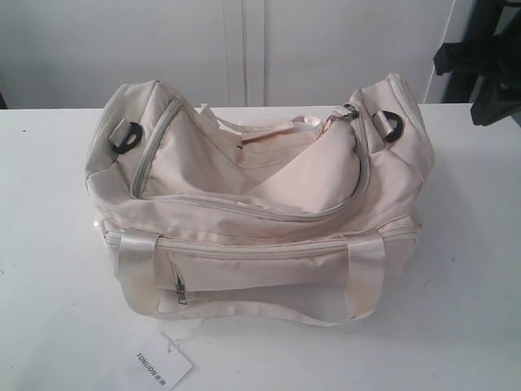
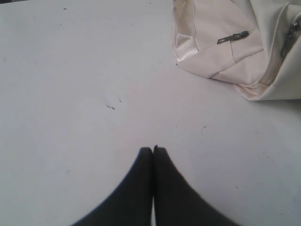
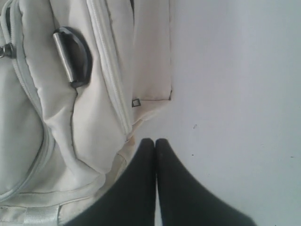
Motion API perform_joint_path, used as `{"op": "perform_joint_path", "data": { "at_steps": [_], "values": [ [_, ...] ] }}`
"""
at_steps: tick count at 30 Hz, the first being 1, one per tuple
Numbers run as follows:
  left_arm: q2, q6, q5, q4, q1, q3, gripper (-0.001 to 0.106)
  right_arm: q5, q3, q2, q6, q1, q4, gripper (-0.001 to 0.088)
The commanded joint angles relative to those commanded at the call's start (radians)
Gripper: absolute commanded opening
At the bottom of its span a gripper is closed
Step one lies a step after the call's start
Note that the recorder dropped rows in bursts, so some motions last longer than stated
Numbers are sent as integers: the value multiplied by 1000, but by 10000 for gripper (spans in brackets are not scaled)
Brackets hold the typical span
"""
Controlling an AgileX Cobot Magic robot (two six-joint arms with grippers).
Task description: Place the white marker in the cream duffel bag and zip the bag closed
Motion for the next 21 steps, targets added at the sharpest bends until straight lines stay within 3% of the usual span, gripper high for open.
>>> {"op": "perform_joint_path", "data": {
  "at_steps": [5,8,16,21],
  "values": [
    [0,0,0,0,0,0,0,-170,194,-220,-20,0,-42,0],
    [0,0,0,0,0,0,0,-201,317,-352,-20,0,-95,0],
    [0,0,0,0,0,0,0,-270,516,-561,-20,-5,-137,0],
    [0,0,0,0,0,0,0,-316,621,-634,-20,-106,-137,0]
  ]
}}
